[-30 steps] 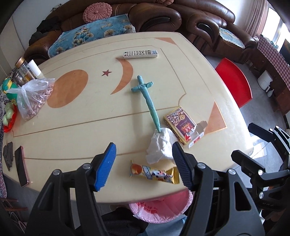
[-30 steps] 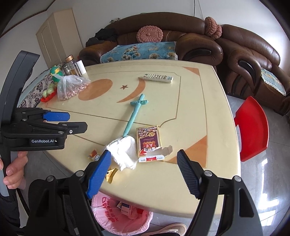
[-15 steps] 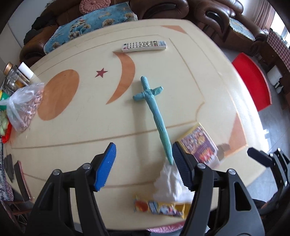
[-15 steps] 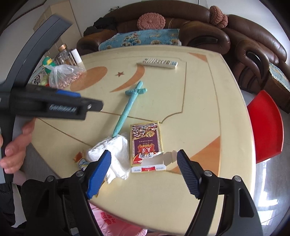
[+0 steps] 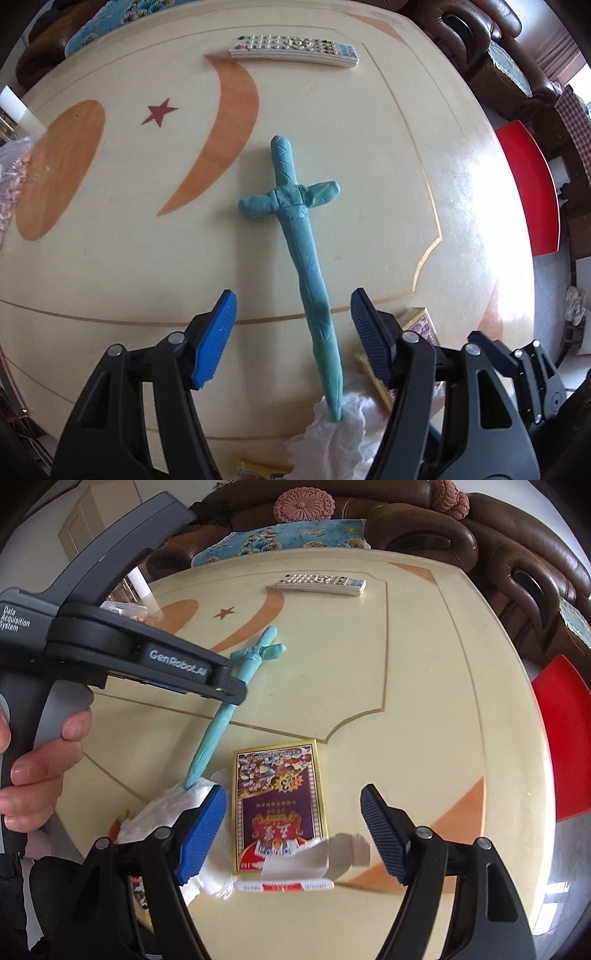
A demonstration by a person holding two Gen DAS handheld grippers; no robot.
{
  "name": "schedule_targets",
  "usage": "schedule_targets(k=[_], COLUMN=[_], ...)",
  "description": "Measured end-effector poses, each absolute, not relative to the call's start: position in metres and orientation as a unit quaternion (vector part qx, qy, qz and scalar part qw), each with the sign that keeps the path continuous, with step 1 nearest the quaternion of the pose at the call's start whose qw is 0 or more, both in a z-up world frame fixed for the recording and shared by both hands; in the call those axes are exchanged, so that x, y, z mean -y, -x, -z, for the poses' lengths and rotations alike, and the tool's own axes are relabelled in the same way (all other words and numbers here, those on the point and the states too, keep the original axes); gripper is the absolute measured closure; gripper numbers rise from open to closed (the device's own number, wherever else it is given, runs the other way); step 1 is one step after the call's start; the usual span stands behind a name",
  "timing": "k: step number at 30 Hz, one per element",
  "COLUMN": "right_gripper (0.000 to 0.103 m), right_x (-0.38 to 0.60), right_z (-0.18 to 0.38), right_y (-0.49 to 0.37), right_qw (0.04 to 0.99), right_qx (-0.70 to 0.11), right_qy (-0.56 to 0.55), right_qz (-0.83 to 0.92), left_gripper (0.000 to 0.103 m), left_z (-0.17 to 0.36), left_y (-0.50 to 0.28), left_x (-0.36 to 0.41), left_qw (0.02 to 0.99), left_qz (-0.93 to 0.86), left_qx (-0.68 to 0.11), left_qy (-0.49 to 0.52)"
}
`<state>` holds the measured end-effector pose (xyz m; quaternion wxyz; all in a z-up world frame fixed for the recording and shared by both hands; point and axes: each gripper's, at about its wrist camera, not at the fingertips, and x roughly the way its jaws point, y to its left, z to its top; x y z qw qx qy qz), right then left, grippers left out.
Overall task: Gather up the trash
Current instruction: 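Close the left tool on the teal plush sword while the right tool grasps the card box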
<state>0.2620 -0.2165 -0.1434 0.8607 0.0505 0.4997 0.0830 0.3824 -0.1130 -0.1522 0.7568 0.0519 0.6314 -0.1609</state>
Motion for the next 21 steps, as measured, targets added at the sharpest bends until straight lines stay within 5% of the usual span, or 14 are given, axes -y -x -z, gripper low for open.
schedule_targets(k=[5, 9, 21], right_gripper=[0.030, 0.030, 0.030], right_x=[0.209, 0.214, 0.209], right_z=[0.153, 0.164, 0.167], right_y=[-0.269, -0.275, -0.272], right_qw=[0.858, 0.855, 0.861], right_qx=[-0.503, -0.509, -0.500], right_qy=[-0.046, -0.063, -0.055], right_qz=[-0.087, -0.079, -0.082], left_gripper=[0.040, 0.052, 0.053], left_z=[0.161, 0.170, 0.172], left_y=[-0.390, -0.397, -0.398], left_x=[0.115, 0.114, 0.129], left_qw=[0.753, 0.745, 0.748], left_qz=[0.164, 0.163, 0.166], left_qx=[-0.636, -0.646, -0.643], left_qy=[-0.038, -0.025, -0.016])
